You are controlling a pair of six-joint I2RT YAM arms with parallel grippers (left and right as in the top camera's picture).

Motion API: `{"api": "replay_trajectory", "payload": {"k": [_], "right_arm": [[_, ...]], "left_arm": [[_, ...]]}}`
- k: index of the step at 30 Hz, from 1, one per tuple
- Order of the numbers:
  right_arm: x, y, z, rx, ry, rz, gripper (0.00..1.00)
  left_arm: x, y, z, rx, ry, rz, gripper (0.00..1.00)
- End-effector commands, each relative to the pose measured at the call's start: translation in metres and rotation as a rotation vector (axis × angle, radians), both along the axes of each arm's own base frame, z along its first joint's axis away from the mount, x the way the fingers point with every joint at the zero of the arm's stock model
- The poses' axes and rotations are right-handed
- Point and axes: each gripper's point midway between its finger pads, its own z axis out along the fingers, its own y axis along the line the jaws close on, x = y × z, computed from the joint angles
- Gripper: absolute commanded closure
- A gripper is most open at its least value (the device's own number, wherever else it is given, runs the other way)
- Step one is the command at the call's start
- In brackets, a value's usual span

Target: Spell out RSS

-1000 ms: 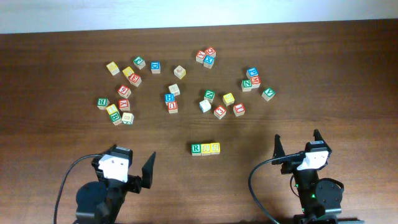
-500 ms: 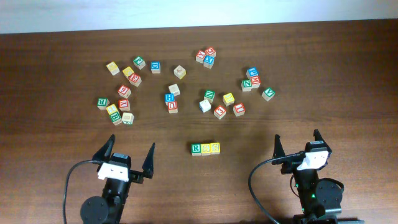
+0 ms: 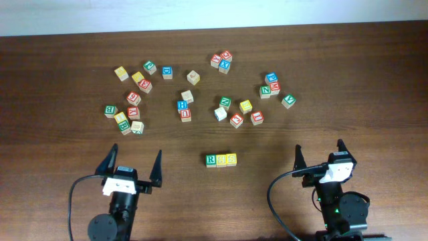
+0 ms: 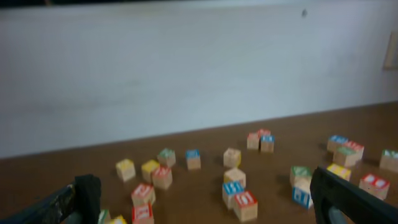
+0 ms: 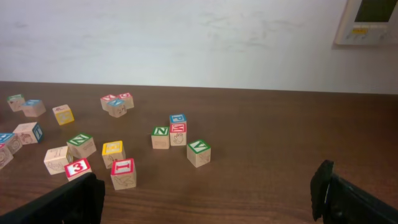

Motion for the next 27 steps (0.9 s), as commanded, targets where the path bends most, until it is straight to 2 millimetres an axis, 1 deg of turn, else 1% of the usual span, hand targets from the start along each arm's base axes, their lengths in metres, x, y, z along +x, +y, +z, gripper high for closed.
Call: {"api": "replay_trajectory", "payload": {"k": [1, 3, 5, 23, 27], "right_arm": [[0.0, -0.002, -0.002, 0.011, 0.001, -0.012, 0.02], [0.0, -0.002, -0.002, 0.011, 0.001, -0.012, 0.02], [0.0, -0.002, -0.002, 0.011, 0.001, -0.012, 0.02], [0.0, -0.002, -0.002, 0.011, 0.001, -0.012, 0.02], [0.0, -0.002, -0.002, 0.011, 0.001, -0.012, 0.02]], "left_arm": [[0.003, 0.013, -0.02, -0.069, 0.083, 0.069, 0.01], [0.003, 0.017, -0.035, -0.097, 0.145, 0.094, 0.01], [0.002, 0.017, -0.045, -0.094, 0.187, 0.097, 0.01], [0.002, 0.017, -0.044, -0.094, 0.185, 0.095, 0.01], [0.003, 0.02, -0.044, -0.077, 0.181, 0.112, 0.01]]}}
